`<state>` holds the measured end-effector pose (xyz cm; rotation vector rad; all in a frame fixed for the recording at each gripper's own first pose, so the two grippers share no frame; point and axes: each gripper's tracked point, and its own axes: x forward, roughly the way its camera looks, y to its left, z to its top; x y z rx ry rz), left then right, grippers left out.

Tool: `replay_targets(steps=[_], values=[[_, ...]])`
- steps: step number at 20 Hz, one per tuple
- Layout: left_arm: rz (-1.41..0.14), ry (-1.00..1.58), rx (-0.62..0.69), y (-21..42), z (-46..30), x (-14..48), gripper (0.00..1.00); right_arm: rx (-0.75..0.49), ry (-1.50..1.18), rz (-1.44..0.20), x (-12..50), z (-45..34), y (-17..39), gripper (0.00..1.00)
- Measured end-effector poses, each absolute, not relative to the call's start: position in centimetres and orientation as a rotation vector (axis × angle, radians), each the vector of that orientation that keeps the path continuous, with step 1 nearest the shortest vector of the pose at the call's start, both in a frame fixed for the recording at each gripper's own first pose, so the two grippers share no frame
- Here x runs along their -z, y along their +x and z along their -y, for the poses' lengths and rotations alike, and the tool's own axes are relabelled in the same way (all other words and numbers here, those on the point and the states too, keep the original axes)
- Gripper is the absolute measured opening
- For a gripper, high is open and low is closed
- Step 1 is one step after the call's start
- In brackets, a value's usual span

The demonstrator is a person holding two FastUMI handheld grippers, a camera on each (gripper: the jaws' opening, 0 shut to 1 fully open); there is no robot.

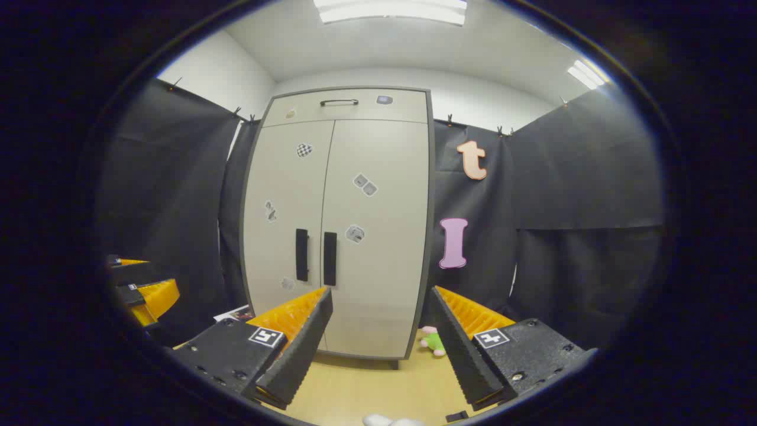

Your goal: Open the right door of the double-door shoe cabinet with the right hand, and open the left door with the left hand.

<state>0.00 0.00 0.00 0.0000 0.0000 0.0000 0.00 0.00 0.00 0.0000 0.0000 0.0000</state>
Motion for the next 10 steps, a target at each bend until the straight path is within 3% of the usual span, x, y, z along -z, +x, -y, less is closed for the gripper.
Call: replay_targets(steps=[10], values=[[0.003,0.001,0.008,0.21,0.08,-0.07,0.96,0.009,0.003,-0.01,0.07,-0.09,0.06,1.0]])
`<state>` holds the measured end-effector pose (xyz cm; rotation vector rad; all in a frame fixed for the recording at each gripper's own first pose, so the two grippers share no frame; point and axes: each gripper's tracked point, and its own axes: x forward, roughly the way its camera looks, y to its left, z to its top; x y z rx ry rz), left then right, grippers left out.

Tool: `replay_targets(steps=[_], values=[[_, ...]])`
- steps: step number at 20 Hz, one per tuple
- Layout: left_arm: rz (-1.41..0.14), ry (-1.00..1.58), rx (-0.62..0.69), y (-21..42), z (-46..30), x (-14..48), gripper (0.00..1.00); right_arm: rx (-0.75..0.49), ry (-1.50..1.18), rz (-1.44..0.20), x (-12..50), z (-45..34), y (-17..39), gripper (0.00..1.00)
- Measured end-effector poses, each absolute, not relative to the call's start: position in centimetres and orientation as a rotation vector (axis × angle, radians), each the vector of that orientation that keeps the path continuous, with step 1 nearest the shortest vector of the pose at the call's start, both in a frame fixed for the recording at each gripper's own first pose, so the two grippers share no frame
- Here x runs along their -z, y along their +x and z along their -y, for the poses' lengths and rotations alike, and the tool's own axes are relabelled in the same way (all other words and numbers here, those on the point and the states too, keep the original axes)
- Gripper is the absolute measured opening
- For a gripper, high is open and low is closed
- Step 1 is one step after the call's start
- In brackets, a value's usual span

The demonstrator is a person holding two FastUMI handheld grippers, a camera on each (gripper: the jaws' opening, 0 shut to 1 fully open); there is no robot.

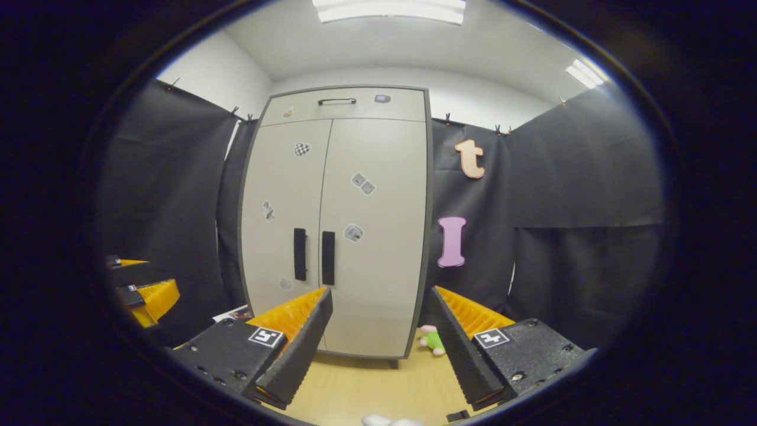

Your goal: Open the right door of the double-door shoe cabinet with the right hand, and open the left door with the left hand.

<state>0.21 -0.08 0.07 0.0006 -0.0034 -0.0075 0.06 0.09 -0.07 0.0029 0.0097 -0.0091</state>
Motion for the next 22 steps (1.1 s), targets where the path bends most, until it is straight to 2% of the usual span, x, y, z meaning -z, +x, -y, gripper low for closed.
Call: replay_targets(steps=[13,16,22], values=[[0.0,0.004,0.005,-0.2,-0.9,-0.1,0.96,0.019,-0.011,-0.022,0.7,-1.2,1.9,1.0],[0.004,0.011,0.006,-0.8,-1.3,-0.1,0.96,0.034,-0.03,-0.018,0.6,-1.6,4.2,1.0],[0.003,0.02,0.003,-3.1,-2.4,0.5,0.96,0.039,-0.004,-0.03,0.6,-5.6,12.5,1.0]])
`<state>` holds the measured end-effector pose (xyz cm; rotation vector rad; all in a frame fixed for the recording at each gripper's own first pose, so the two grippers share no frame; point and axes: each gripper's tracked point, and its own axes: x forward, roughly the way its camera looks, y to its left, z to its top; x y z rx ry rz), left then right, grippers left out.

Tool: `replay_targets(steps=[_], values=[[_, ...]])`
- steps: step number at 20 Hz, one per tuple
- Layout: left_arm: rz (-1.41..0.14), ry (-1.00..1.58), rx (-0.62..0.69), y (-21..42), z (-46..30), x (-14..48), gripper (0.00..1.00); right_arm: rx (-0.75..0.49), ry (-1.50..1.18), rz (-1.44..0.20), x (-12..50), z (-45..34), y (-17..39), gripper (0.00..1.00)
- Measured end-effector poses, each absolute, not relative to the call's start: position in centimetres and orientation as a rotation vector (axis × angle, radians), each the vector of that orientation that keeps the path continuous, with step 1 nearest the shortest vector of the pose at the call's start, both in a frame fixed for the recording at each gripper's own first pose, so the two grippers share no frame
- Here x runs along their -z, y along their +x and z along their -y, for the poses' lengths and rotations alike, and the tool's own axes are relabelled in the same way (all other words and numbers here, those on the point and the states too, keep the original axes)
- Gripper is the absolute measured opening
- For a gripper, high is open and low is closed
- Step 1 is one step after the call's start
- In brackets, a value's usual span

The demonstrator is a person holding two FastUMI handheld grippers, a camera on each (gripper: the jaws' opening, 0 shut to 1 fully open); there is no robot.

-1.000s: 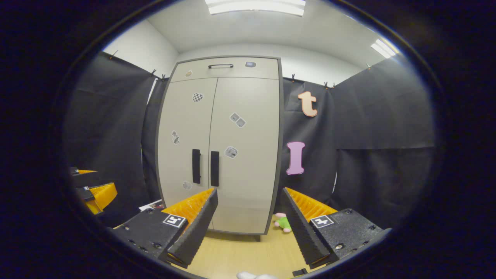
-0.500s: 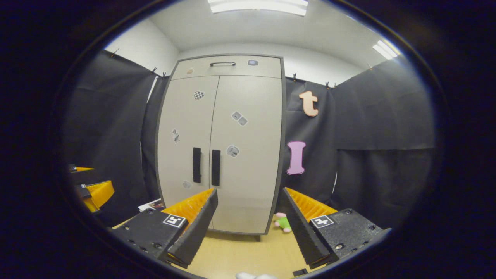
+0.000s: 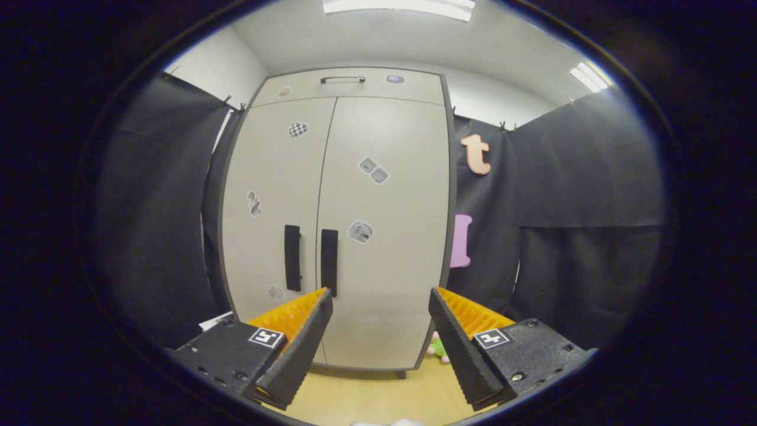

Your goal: Open the right door of the double-door shoe cabinet with the right hand, and open the left door with the left hand.

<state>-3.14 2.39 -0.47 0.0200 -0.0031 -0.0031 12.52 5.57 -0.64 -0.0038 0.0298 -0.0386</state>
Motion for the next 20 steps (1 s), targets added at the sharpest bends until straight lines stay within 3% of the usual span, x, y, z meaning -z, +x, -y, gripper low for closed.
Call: replay_targets(steps=[4,10,16,19,20], values=[[-0.015,0.011,-0.022,-4.1,-2.4,1.2,0.96,0.021,-0.002,-0.035,0.6,-8.7,19.7,0.99],[-0.034,0.012,-0.092,-4.2,-2.0,1.6,0.96,-0.017,-0.02,-0.085,2.1,-11.9,28.4,0.82],[-0.046,0.003,-0.147,-4.0,-2.2,1.9,0.96,-0.021,0.032,-0.169,4.1,-12.6,32.6,0.58],[-0.043,-0.021,-0.171,-4.0,-2.9,1.9,0.96,-0.014,0.023,-0.169,4.1,-13.1,33.2,0.36],[-0.046,-0.026,-0.177,-4.0,-3.1,2.1,0.96,-0.008,0.015,-0.169,4.2,-13.1,33.2,0.37]])
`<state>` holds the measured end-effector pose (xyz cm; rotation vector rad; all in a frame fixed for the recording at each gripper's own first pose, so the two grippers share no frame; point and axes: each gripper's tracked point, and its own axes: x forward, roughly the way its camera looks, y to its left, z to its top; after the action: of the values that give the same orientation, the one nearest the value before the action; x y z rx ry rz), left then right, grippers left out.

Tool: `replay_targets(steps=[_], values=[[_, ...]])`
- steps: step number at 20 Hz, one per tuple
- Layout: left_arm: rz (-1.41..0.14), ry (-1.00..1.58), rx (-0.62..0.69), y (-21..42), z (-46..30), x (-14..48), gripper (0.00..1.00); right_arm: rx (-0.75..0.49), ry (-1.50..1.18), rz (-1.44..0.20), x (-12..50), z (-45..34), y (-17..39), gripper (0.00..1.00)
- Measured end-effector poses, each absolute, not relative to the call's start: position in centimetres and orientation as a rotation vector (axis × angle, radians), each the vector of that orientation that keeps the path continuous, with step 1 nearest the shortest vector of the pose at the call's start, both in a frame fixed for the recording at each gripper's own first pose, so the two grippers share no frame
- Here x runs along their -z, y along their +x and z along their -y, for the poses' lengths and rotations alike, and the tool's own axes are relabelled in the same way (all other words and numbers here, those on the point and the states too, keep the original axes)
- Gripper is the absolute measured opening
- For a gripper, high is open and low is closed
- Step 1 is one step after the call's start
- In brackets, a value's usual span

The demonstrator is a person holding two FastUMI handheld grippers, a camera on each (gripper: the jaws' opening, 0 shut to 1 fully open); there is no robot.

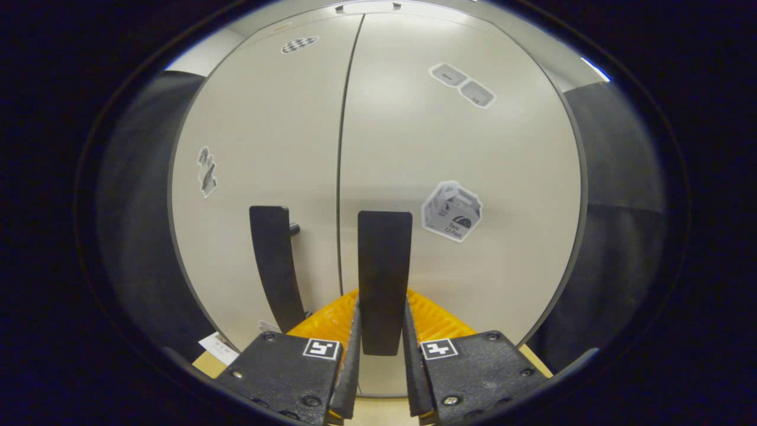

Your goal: Open the right door of the double-door shoe cabinet with the right hand, and open the left door with the left hand.

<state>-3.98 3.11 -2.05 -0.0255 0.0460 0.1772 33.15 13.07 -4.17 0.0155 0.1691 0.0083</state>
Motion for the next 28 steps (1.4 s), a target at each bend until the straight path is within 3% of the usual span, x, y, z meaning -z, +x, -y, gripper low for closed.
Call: replay_targets(steps=[7,22,28], values=[[-0.035,-0.039,-0.208,-5.9,-5.0,2.0,0.96,-0.014,0.029,-0.188,4.1,-12.9,32.7,0.26],[-0.016,-0.055,-0.137,-9.5,-6.2,1.9,0.96,-0.031,0.012,-0.174,3.1,-9.2,23.4,0.2],[-0.023,-0.057,-0.086,-10.2,-4.7,2.4,0.96,-0.027,0.009,-0.178,3.3,-7.9,22.4,0.19]])
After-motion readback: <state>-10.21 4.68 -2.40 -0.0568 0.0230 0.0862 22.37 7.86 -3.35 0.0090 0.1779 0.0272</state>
